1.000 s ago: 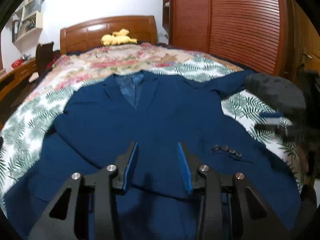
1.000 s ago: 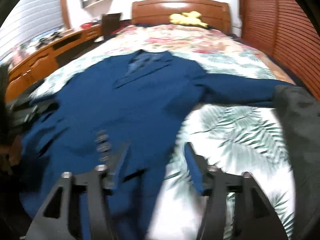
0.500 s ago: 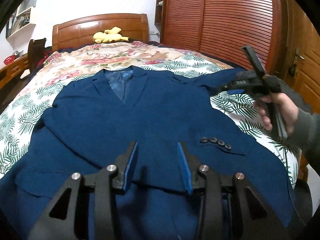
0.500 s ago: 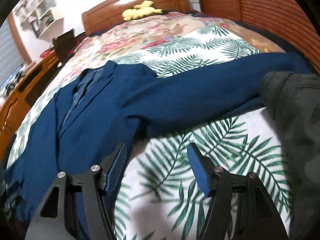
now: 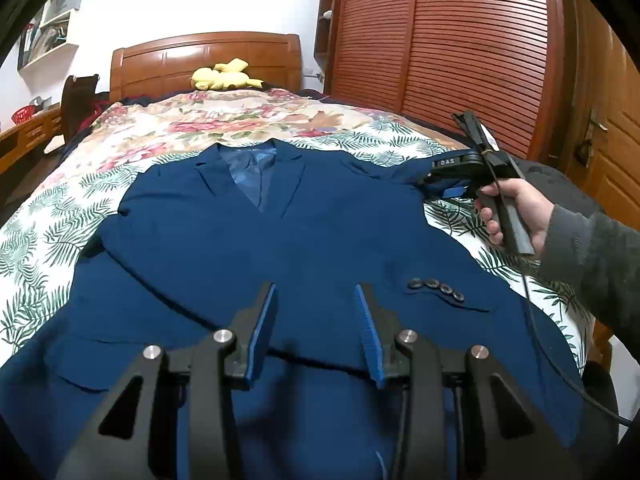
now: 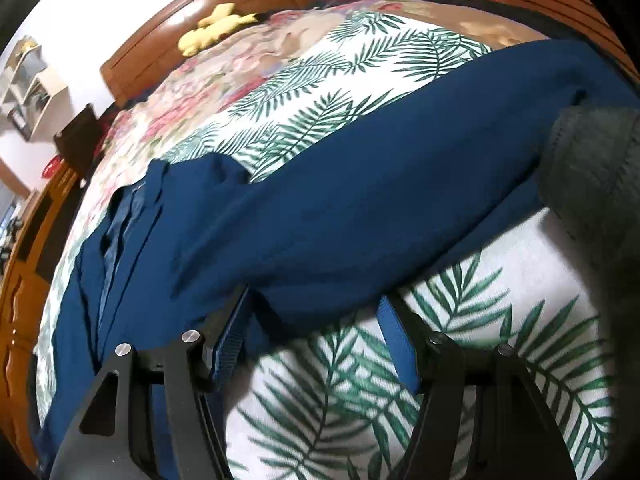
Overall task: Fold large clothes
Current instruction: 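Grasp the other sleeve cuff with the right tool and lift it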
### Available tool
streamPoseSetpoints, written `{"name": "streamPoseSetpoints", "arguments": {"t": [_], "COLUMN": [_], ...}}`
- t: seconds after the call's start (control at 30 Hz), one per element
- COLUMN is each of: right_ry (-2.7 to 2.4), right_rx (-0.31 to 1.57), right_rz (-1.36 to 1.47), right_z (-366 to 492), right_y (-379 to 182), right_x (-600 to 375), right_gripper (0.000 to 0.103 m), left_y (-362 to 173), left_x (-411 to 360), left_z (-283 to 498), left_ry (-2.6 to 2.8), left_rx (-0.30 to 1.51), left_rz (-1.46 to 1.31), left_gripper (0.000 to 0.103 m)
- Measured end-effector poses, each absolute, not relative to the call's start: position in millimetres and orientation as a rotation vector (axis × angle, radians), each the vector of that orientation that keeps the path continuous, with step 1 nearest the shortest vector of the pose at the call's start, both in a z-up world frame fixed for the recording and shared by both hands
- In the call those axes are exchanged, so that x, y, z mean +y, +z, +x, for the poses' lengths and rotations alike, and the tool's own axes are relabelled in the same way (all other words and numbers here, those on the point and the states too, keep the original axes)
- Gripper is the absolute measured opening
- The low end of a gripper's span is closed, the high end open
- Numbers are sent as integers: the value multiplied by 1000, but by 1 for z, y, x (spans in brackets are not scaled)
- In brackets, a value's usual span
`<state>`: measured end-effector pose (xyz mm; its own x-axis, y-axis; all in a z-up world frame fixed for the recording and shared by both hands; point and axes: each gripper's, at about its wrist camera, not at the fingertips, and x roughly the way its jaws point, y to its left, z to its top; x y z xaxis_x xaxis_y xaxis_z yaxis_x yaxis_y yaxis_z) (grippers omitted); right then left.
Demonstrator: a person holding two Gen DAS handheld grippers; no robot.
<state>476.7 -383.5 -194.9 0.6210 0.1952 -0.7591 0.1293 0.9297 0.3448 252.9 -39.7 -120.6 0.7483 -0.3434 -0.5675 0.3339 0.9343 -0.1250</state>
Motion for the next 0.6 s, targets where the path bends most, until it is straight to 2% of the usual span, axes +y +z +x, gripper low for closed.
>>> {"name": "streamPoseSetpoints", "arguments": {"t": [0.07, 0.13, 0.17, 0.2, 0.23, 0.3, 0.6], "right_ry": [19, 7, 4, -2, 4, 18, 277], "right_rx": [901, 884, 879, 875, 865, 834, 640], "right_rz": [409, 421, 402, 384, 366, 336, 86], "right_z": [482, 485, 486, 488, 488, 487, 443], "right_y": [-194, -192, -190, -188, -185, -176, -108], "right_x": [-385, -386, -385, -385, -384, -381, -315], "right_gripper": [64, 42, 25, 15, 9, 5, 3], "left_y": [-121, -121, -122, -122, -122, -122, -122], "left_x": [-39, -38, -39, -39, -40, -41, -41], "left_z": [252, 252, 251, 251, 251, 250, 251], "left_ry": [-372, -374, -374, -375, -375, -375, -367], "left_rx": [622, 623, 623, 624, 625, 624, 624], "left_rz": [-16, -14, -11, -9, -8, -5, -4], "left_gripper": [39, 39, 39, 39, 38, 38, 38]}}
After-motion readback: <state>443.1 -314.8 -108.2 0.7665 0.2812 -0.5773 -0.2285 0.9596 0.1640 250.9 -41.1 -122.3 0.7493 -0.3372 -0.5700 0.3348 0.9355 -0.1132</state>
